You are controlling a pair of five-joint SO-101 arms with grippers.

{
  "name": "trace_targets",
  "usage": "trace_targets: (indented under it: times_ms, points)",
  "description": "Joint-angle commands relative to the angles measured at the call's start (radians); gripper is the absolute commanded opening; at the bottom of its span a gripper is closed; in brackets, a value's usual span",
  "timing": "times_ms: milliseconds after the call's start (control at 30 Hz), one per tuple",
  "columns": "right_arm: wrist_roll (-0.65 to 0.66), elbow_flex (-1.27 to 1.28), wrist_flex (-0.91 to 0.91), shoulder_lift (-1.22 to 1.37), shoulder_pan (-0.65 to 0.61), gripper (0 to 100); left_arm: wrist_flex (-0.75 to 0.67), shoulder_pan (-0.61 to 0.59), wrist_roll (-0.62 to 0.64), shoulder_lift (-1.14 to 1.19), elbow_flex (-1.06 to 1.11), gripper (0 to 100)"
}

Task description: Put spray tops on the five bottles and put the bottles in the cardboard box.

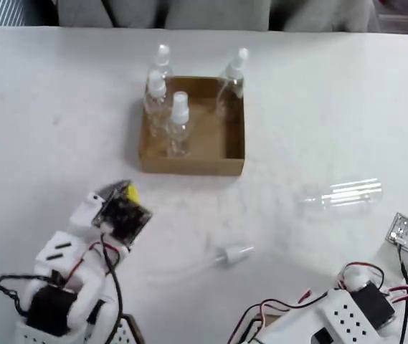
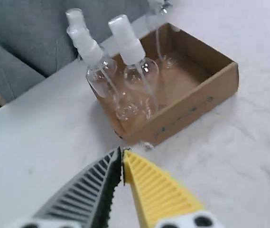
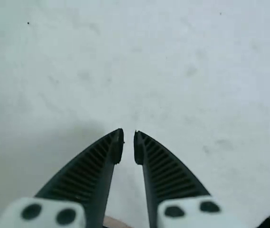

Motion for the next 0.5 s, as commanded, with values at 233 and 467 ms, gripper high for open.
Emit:
trace_targets:
  times_ms: [233,467]
  points:
    - [-0.003,0.014,-0.056,-0.010,0.042,1.8,0.126,0.351,-0.104,0.641,-0.405,3]
    - [-0.006,0.029,-0.079,-0.042,0.090,1.8,0.071,0.593,-0.106,0.766,-0.405,3]
